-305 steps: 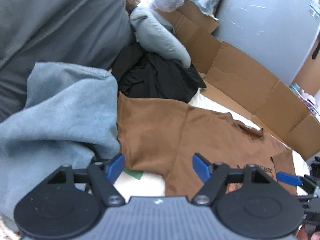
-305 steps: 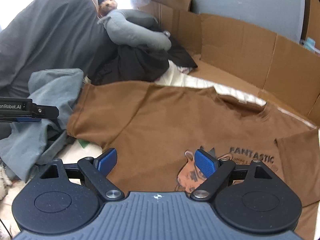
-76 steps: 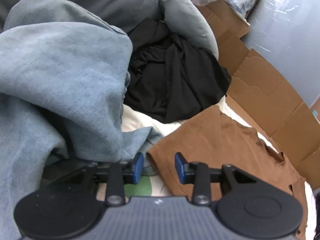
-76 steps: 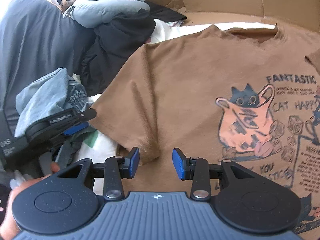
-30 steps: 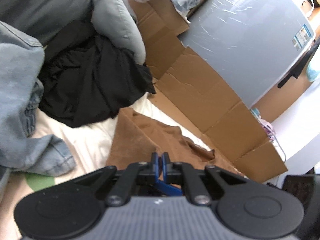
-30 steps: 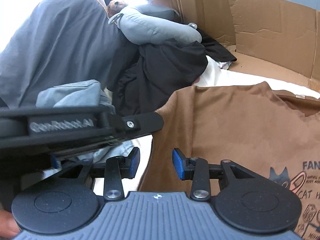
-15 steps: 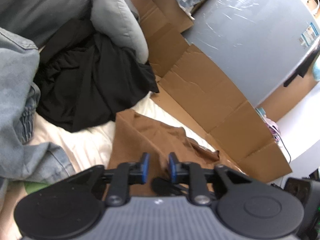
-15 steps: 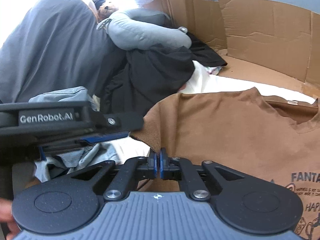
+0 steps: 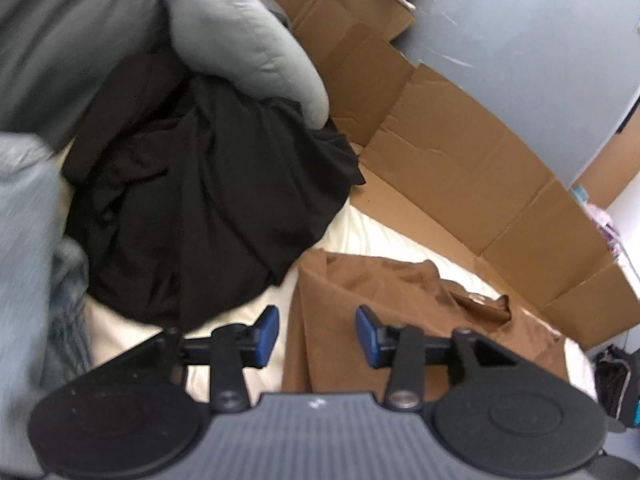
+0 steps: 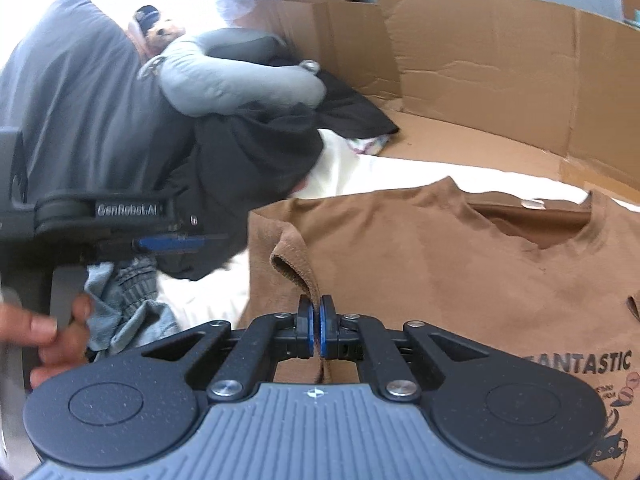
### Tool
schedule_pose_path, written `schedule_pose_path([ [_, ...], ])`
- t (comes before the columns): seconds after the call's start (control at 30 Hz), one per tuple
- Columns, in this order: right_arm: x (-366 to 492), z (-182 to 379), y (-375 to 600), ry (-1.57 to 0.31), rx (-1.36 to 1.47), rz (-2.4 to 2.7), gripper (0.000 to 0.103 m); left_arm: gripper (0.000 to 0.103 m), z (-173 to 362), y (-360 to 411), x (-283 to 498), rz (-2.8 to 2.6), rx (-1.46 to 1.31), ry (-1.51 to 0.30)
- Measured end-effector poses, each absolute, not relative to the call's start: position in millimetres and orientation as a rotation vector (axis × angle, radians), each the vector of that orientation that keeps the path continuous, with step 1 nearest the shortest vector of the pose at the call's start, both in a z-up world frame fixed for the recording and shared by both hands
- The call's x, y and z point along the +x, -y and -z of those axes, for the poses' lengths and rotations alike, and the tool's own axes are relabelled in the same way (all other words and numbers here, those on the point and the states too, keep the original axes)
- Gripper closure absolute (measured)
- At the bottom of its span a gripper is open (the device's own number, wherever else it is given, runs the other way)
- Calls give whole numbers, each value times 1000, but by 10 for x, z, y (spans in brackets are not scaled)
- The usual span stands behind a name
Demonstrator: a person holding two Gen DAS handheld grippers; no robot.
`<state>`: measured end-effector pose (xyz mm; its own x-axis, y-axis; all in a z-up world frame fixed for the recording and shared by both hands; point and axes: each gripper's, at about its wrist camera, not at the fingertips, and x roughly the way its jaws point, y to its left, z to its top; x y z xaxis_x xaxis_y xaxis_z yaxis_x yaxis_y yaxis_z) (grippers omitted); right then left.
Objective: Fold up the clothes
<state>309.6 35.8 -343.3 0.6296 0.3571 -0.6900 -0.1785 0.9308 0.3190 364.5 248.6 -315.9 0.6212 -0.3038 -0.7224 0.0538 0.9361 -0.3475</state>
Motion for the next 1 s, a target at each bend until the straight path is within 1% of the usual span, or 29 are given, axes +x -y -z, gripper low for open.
schedule_pose_path([
  [0.37,3225,3780,1,-919,294,-205,102,60,3177,-2278,4302,186,-244,-937],
  [0.53,3234,3883,59,-934,309,-194,102,60,3159,-2138,4557,172,-170,-981],
  [0.73,3235,3883,65,-933,299,-208,101,60,3173,-1911,4695,185,-116,-1038],
  [1.0,3364,3937,152,-952,292,-198,98,60,3347,-1721,4778,149,-38,-1112],
])
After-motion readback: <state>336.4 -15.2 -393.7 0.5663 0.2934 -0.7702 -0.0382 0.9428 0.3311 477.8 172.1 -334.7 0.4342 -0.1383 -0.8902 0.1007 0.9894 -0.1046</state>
